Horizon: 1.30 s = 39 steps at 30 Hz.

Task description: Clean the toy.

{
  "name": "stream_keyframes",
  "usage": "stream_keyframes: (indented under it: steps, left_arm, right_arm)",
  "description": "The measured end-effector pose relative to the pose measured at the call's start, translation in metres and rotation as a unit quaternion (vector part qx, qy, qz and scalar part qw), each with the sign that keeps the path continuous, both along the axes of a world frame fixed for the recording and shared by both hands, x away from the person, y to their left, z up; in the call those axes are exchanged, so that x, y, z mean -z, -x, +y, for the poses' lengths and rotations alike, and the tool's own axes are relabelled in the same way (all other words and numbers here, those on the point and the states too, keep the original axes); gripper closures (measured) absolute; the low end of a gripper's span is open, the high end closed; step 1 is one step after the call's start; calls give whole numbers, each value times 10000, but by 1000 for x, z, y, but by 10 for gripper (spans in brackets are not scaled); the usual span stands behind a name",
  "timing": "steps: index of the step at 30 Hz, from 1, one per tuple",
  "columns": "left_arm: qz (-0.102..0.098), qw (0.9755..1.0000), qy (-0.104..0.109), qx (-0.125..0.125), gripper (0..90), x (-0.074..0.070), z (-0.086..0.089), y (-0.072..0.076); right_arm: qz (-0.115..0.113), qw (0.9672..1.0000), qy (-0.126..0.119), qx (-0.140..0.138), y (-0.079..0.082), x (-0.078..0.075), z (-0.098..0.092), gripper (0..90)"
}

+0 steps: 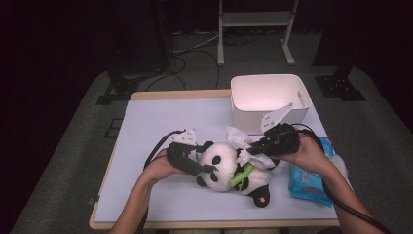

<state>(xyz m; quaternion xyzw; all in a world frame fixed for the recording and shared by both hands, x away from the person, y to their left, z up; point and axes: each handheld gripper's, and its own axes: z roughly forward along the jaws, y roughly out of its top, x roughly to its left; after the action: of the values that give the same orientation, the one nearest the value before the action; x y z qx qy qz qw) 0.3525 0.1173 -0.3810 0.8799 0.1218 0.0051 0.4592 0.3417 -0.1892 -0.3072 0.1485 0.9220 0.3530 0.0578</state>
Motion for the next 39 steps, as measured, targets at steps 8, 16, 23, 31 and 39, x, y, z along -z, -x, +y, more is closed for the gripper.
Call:
stream_keyframes:
  steps: [8,16,23,31,39]
  left_arm:
    - [384,9992,-61,-54,227,6,2,-2]
    - [720,9973,-89,-53,153,11,7,-6]
    - [1199,9927,-42,-147,37,19,2,-12]
    - [1102,9939,-17,23,60,21,1,-10]
    - [481,9988,-67,93,269,14,6,-4]
  right_arm:
    - [261,9996,-136,45,-1,13,-8,839]
    - [213,9997,-47,-95,3,15,1,842]
    - [201,9996,-1,-216,8,15,3,845]
    - [227,9992,23,-314,11,14,7,844]
    - [137,9993,-72,-340,5,7,14,844]
